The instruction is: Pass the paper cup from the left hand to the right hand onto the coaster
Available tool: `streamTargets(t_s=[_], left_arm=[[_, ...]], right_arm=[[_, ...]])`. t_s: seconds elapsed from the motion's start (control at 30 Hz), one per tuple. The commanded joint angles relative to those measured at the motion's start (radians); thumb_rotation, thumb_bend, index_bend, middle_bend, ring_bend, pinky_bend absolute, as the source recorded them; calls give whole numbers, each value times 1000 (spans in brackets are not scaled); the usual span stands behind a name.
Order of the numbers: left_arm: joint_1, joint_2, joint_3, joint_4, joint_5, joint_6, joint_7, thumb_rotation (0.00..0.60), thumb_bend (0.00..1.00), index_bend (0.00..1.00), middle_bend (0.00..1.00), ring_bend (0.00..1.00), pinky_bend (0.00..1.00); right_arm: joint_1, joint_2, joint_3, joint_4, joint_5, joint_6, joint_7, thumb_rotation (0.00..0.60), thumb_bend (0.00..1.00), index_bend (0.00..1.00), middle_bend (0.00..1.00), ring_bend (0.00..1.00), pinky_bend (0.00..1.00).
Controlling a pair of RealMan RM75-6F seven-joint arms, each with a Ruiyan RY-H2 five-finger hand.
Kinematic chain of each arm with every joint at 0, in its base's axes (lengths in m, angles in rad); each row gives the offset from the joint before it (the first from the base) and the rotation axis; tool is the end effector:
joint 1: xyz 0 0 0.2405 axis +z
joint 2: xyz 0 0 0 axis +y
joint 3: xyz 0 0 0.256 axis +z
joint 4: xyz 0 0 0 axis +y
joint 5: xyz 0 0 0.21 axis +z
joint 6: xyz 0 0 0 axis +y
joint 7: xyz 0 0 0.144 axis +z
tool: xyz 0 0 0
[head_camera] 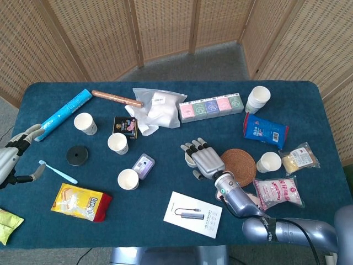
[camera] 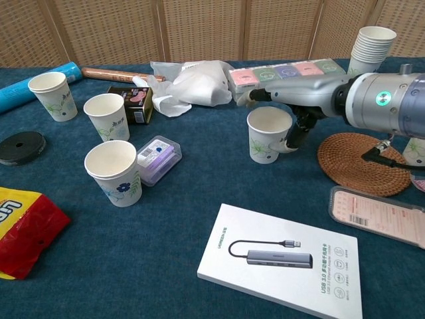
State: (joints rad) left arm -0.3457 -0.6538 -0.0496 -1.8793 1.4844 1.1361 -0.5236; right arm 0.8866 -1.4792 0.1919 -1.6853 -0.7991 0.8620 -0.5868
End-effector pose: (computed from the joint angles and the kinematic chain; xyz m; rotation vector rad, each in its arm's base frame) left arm -0.2473 0.2410 0.2322 -1.5177 -1.2804 -1.0369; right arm -0.0982 -0.3358 -0.0209 2.0278 -1.0042 0.7903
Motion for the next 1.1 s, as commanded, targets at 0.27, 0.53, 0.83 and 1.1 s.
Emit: streamTargets(t_s=[0.27,0.53,0.83,1.1], left_arm=[[9,13,7,-11,-6,-18,-1,547,473,0,0,0,0],[20,7,10,1,-2,-13,-12,548,472,0,0,0,0],[23,-3,12,17,7,-19,-29,553,473,0,0,0,0],[15,-5,7,19,14,-27,-33,552,472,0,0,0,0]], right_arm=[[45,-24,-25,41,48,-7,-9,600,432,3,0,0,227],[68,-41,-41,75,76,-11,-5,600,477,294,195,103,479],[75,-26,-54,54,92,8,2,600,481,380,233,182,495],[47,58,-53,-16,79,63,29,600,480,374,232,186,496]])
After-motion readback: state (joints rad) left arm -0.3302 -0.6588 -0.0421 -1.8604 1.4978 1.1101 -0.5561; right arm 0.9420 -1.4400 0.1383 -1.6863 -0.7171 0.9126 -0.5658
